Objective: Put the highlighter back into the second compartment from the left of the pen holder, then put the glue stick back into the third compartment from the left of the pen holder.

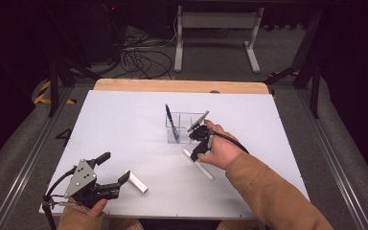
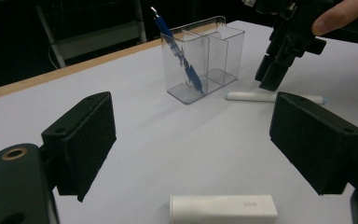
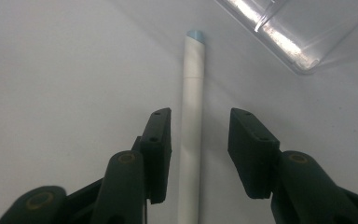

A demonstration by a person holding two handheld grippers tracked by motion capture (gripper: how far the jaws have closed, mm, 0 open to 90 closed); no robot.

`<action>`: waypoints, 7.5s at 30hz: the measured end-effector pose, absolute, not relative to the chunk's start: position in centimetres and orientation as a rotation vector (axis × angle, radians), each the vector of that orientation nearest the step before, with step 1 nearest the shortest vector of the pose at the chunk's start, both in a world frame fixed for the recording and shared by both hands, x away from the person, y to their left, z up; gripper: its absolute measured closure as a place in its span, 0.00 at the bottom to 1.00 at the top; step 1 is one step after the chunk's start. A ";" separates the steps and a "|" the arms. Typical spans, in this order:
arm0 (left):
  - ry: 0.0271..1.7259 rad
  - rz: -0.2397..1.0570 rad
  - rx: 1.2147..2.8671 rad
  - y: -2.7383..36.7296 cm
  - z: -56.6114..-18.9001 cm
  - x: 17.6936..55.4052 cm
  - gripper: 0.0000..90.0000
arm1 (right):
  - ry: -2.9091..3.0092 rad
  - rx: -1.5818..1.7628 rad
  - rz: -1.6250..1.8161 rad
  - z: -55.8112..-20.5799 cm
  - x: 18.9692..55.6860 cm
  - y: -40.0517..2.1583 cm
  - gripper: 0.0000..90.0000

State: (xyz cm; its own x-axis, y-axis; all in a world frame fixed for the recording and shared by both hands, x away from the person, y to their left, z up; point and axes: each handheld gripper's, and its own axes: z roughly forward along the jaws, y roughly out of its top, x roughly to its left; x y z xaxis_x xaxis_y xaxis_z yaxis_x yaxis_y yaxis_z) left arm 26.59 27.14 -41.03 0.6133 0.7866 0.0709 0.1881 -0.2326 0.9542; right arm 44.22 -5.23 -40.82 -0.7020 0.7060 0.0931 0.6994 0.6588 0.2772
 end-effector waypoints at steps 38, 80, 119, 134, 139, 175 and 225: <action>0.797 0.692 1.751 27.2 -41.0 26.5 0.17 | 2.778 1.212 0.306 -42.5 43.6 -3.4 0.88; 0.799 0.692 1.747 27.2 -41.0 26.6 0.17 | 2.739 1.163 0.549 -38.2 42.1 -3.8 0.88; 0.799 0.698 1.747 27.2 -40.9 26.5 0.17 | 2.143 1.016 1.397 -32.6 41.2 -6.0 0.88; 0.801 0.698 1.744 27.3 -40.9 26.5 0.17 | 1.981 0.922 1.492 -32.5 42.2 -5.8 0.88; 0.800 0.697 1.745 27.3 -41.0 26.5 0.17 | 1.942 0.902 1.496 -32.7 43.0 -5.7 0.88; 0.811 0.702 1.737 27.9 -41.1 26.1 0.17 | 1.953 0.949 1.421 -35.2 46.2 -4.6 0.78; 0.817 0.714 1.728 28.1 -40.9 25.9 0.17 | 2.231 0.906 1.482 -32.5 40.6 -4.4 0.55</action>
